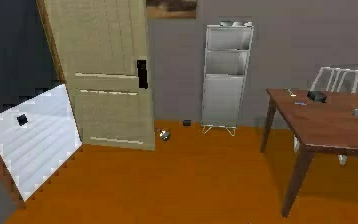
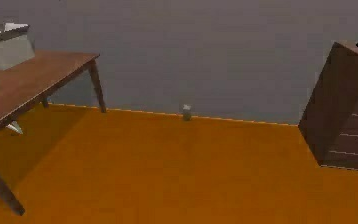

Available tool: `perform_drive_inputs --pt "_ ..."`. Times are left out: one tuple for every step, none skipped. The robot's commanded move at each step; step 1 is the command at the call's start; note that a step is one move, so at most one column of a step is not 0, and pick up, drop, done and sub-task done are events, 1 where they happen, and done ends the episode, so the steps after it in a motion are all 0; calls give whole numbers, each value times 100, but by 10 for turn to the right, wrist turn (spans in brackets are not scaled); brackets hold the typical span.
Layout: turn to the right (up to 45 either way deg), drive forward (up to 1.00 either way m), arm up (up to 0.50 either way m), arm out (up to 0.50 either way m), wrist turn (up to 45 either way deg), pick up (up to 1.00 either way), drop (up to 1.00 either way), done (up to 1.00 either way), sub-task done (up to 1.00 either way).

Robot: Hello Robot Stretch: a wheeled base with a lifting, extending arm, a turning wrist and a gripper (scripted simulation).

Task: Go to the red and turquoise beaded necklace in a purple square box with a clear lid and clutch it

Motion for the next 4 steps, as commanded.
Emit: perform_drive_inputs --pt "0 70 0 0 0 0 0 0 0" --pt "-60 0 0 0 0 0 0 0 0" --pt "0 55 0 0 0 0 0 0 0" --pt "450 0 0 0 0 0 0 0 0"
